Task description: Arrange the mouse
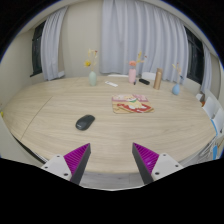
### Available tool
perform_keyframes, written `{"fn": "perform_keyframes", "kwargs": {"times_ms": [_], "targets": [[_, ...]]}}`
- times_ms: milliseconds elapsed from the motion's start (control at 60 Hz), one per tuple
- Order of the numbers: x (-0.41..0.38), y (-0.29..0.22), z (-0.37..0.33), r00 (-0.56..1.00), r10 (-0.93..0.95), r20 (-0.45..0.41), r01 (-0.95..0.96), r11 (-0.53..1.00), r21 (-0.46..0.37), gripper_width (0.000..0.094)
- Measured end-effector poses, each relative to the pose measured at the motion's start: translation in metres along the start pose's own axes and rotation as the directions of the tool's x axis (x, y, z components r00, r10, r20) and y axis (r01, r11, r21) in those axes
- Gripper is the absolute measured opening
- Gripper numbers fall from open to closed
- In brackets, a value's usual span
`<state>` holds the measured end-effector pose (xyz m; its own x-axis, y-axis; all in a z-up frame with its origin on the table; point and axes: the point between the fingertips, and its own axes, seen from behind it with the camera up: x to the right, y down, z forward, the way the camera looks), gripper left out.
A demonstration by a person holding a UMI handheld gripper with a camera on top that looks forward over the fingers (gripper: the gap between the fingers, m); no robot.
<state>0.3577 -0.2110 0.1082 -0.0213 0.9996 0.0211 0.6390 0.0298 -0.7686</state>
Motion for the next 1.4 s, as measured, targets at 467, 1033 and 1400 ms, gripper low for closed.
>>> {"fn": "perform_keyframes", "kwargs": {"times_ms": [467,1033,1400], "targets": [[-0.133,-0.013,0.081,0.998,-0.013,0.068,0.012,1.0,0.02,0.0863],[-0.145,-0.036,0.224,0.999,0.025,0.021,-0.024,0.999,-0.032,0.0861],[-0.153,-0.051,0.244,1.0,0.012,0.008,-0.012,1.0,-0.028,0.0701]]}}
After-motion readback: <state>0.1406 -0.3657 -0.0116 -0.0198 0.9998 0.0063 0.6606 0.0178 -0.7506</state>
